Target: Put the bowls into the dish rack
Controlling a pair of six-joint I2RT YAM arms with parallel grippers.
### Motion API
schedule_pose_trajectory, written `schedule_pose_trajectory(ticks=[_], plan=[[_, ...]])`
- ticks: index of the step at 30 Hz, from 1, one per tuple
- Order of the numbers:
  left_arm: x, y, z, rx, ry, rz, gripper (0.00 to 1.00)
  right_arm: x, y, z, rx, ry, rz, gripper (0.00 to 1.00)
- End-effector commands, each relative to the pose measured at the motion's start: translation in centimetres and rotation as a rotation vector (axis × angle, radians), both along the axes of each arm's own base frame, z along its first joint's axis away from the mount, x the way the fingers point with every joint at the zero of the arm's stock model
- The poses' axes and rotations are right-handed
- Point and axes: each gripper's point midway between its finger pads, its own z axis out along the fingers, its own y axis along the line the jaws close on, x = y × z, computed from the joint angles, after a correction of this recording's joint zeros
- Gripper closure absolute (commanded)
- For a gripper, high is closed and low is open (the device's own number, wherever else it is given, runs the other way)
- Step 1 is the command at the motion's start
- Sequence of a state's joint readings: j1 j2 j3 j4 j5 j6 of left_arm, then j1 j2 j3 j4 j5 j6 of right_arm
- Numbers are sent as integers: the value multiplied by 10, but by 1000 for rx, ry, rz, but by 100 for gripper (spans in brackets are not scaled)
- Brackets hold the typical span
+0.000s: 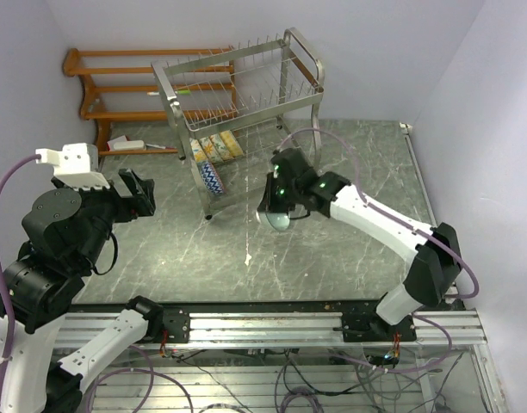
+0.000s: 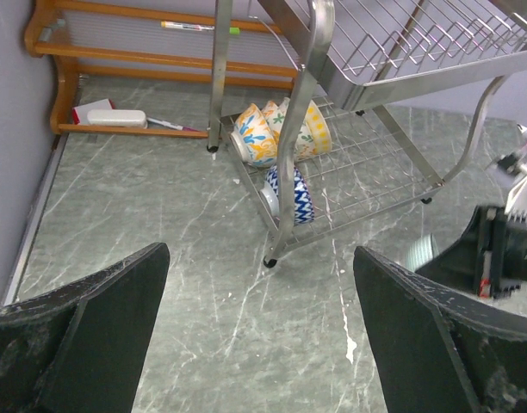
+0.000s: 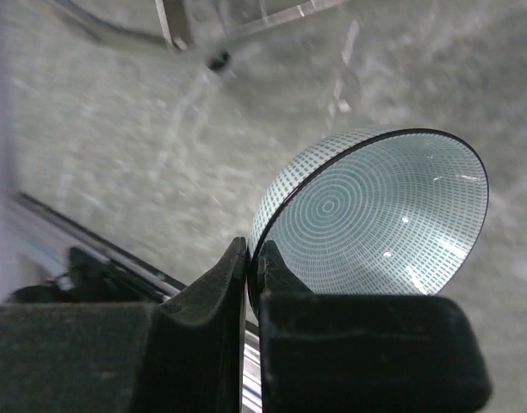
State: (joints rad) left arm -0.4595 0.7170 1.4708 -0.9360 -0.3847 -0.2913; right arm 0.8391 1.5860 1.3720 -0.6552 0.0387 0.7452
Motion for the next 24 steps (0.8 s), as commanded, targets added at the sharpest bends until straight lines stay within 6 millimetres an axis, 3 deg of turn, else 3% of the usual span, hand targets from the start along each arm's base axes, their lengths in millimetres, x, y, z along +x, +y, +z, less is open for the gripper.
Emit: schedule_pose_trajectory(ticks=[1,7,9,15,17,24], plan=[[4,11,13,12,-40,60,1,39,31,47,355,-76,182,100],[14,14,19,19,-47,104,1,69,53,55,599,-36,337,100],[18,14,20,17,-50,116,1,83,57,63,687,-50,364,100],[27,14,21,13,-48,147,1,112,61,62,820,-9,386,100],[31,15,21,16,-46,158,1,131,50,64,856,-23,362,100],[44,12,18,26,-40,175,1,162,44,64,981,-8,367,100]])
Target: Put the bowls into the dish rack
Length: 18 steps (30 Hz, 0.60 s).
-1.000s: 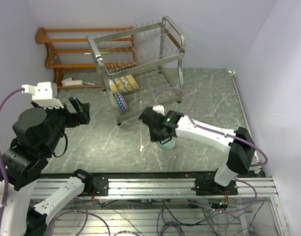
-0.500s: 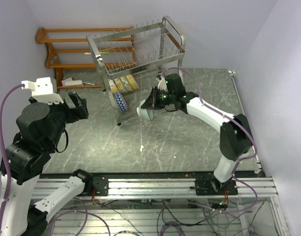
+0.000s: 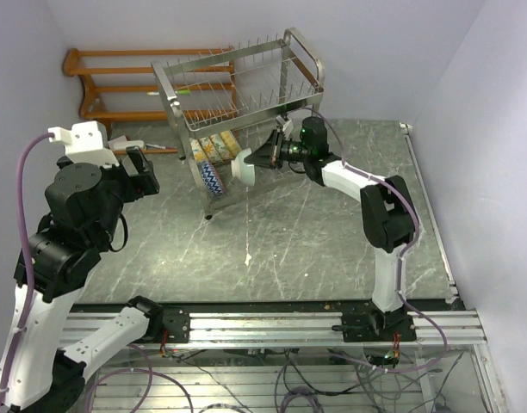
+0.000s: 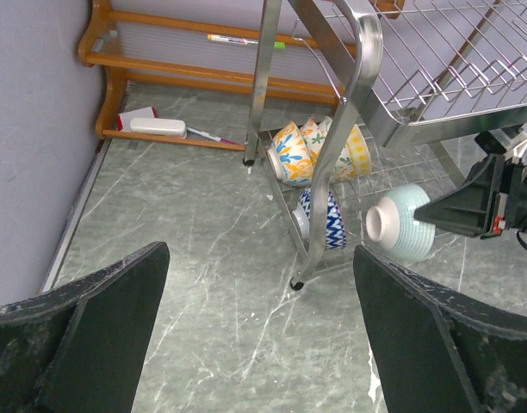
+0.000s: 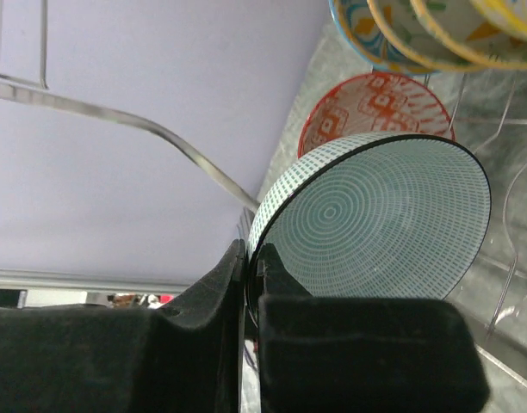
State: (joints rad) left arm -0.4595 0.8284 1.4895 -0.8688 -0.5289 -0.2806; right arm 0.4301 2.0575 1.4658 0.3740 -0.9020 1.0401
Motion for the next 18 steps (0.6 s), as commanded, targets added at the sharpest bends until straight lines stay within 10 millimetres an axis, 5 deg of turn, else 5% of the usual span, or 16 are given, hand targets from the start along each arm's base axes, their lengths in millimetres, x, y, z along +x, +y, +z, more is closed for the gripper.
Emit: schedule_pose_trajectory(ticks=[1,8,18], plan=[[11,2,15,-14,-51,35,1,14,0,30,157,-58,59,100],[22,-2,16,8,-47,39,1,34,2,27,224,-44,76,100],[29,-3,11,26,-28,47,1,47,6,-5,288,53,40,100]])
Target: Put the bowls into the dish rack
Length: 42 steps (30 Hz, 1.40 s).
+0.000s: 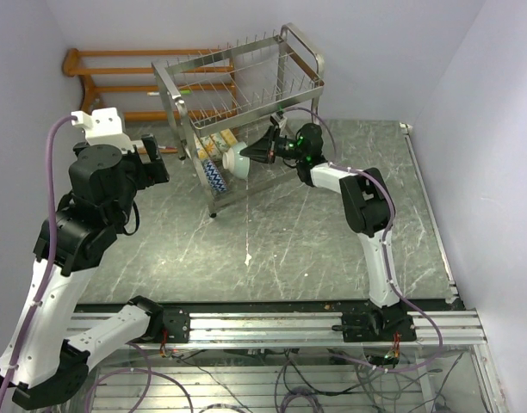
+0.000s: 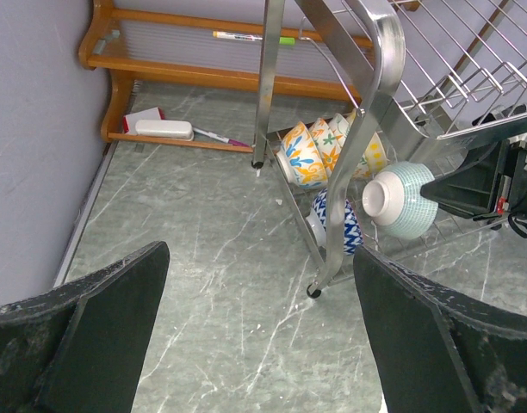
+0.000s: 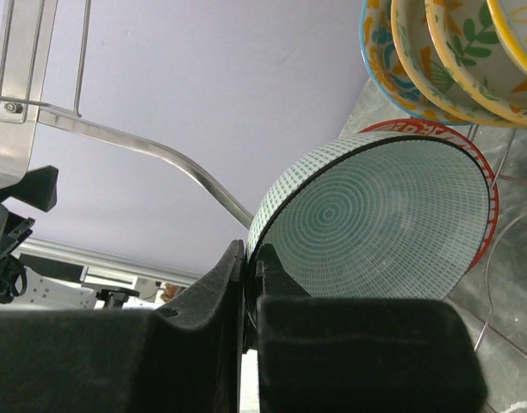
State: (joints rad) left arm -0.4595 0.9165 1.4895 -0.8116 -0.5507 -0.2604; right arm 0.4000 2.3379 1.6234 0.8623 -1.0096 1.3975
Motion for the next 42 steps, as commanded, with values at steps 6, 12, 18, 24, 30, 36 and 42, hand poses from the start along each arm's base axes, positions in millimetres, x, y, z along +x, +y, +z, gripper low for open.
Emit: schedule_pose_trajectory(ticks=[6,12,18,24,30,36,42], plan=[[4,4,16,-9,-49,23,1,18,7,-5,88,42,-25,100],[4,4,16,-7,-47,24,1,17,16,-19,99,94,-19,100],[2,6,15,-6,-43,32,1,7,21,-43,72,171,-5,100],[-1,7,14,-9,-43,34,1,-1,21,-71,42,245,-9,100],[1,6,13,-5,-40,29,1,5,24,-84,-23,245,-26,94],[0,7,15,-4,-45,30,1,16,24,-84,-138,166,-64,74],[-3,8,17,-7,-53,32,1,15,26,-60,-77,109,-39,55]])
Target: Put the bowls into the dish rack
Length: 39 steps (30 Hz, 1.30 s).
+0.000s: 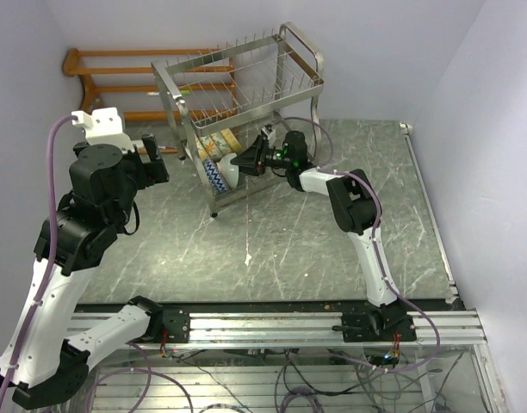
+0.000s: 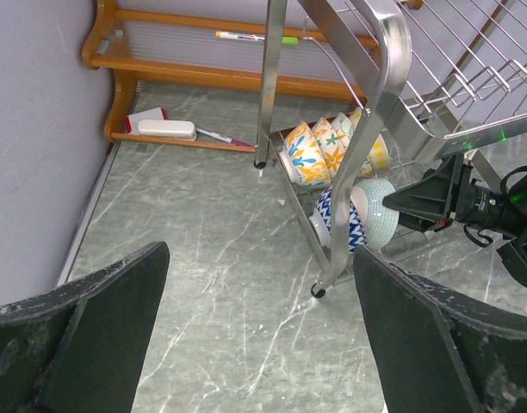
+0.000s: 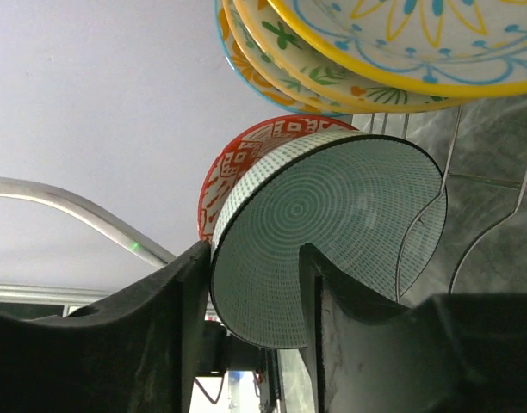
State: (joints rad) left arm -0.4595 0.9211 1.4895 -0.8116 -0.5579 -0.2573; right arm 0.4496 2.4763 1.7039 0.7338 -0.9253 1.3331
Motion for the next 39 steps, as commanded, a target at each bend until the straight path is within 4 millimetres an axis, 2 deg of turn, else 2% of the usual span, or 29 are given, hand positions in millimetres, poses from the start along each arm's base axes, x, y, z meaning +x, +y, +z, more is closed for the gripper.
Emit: schedule_pose_trajectory(ticks=[1,8,13,18,23,27,28,29,30,33,39], plan=[[-4,8,17,-13,-57,25,1,2,-4,14,27,-13,1,53],[-6,6,19,-17,-62,12,1,-5,-2,65,100,-147,40,45],[-7,5,20,-24,-67,5,1,-14,-8,77,114,-145,20,45],[-8,1,12,-29,-27,-15,1,-26,-17,82,79,-149,-18,45],[-12,-5,-4,-54,26,-43,1,-43,-26,72,-4,-127,-40,45],[-16,-16,-19,-73,85,-96,1,-68,-30,51,-140,-125,-57,44],[-17,-19,-21,-79,92,-108,1,-76,-32,55,-162,-133,-65,44],[-19,-20,-23,-85,97,-117,1,-81,-37,49,-202,-140,-73,44],[-21,-21,-25,-90,104,-126,1,-94,-32,46,-237,-147,-63,44],[-26,-24,-32,-98,129,-149,1,-124,-36,29,-358,-142,-68,44],[-34,-39,-52,-123,197,-226,1,-170,-70,8,-652,-154,-122,43]])
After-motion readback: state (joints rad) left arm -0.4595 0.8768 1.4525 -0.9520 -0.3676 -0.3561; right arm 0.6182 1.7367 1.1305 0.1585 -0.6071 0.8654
